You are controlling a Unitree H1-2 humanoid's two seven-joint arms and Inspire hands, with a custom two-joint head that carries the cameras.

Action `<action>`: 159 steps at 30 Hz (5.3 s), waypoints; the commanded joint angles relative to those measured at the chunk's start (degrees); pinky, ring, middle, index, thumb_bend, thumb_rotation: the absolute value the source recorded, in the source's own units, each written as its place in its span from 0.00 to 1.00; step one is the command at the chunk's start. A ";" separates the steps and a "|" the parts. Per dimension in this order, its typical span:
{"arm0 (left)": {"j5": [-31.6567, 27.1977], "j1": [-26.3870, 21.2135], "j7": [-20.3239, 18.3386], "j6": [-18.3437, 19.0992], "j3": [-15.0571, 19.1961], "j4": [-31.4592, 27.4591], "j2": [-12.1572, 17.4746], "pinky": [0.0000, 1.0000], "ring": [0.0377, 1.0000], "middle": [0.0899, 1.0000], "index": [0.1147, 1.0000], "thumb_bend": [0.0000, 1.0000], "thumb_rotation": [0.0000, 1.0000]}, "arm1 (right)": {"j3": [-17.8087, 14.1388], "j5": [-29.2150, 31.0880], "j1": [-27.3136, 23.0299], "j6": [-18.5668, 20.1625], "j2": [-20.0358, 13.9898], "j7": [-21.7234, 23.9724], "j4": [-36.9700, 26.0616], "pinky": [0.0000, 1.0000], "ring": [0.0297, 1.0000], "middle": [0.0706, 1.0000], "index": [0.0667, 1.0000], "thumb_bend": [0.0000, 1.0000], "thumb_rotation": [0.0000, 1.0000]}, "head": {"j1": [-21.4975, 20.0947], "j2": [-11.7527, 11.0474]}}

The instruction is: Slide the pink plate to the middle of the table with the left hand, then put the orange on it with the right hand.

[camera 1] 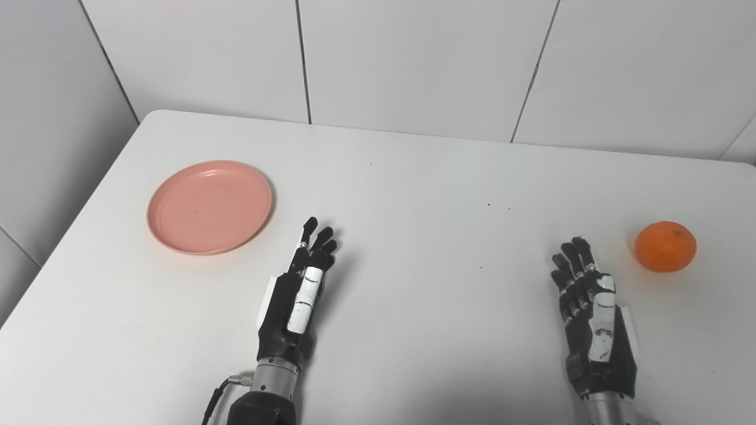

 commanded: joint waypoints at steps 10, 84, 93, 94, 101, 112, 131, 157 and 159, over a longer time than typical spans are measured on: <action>2.80 7.12 2.60 -5.32 -2.44 2.85 -2.51 0.96 0.95 0.95 0.97 0.76 0.83 | -2.13 3.06 1.91 -3.19 -3.68 3.79 6.86 1.00 0.97 0.97 0.97 0.80 1.00 | 3.67 -3.58; -16.17 -35.13 -10.38 5.63 25.04 13.98 28.09 0.89 0.86 0.85 0.88 0.94 0.87 | -0.34 -2.27 0.07 -8.10 1.12 2.90 11.73 0.94 0.93 0.92 0.90 0.78 0.97 | 0.64 -7.29; -15.16 -38.50 -12.13 -0.27 26.39 27.13 31.91 0.88 0.86 0.85 0.88 0.94 0.87 | -0.27 -2.13 0.27 -8.01 1.16 3.03 11.42 0.95 0.93 0.92 0.91 0.77 0.97 | 0.63 -6.96; -15.30 -38.71 -12.69 -1.05 26.46 28.80 32.30 0.88 0.86 0.85 0.88 0.94 0.87 | -0.28 -2.11 0.32 -7.98 1.16 3.03 11.37 0.95 0.93 0.92 0.91 0.77 0.97 | 0.63 -6.96; -16.69 -38.86 -15.69 -5.14 27.16 36.79 33.05 0.86 0.87 0.86 0.90 0.98 0.83 | -0.27 -2.11 0.58 -7.55 1.07 3.02 10.95 0.95 0.93 0.92 0.91 0.75 0.98 | 0.62 -6.71; -16.38 -39.19 -17.73 -10.30 27.50 46.01 33.04 0.89 0.88 0.86 0.92 0.97 0.83 | -0.23 -2.33 0.79 -7.98 0.96 3.08 11.02 0.94 0.93 0.91 0.90 0.75 0.97 | 0.42 -6.37; -15.60 -40.42 -21.57 -18.90 25.43 61.38 33.68 0.77 0.81 0.81 0.87 1.00 0.82 | -0.10 -2.22 1.14 -6.92 1.06 3.00 9.98 0.94 0.92 0.91 0.89 0.75 0.97 | 0.09 -5.70; -13.50 -33.38 -17.20 -6.18 22.60 43.42 28.86 0.98 0.95 0.93 0.95 0.96 0.90 | 0.46 -3.81 1.23 -6.79 1.57 1.91 9.62 0.90 0.90 0.89 0.87 0.76 0.97 | -0.89 -4.81; -13.49 -32.89 -16.16 -4.72 22.82 41.83 28.15 0.98 0.95 0.93 0.94 0.96 0.90 | 0.53 -3.72 1.31 -6.64 1.60 1.93 9.43 0.90 0.90 0.89 0.86 0.77 0.97 | -0.95 -4.70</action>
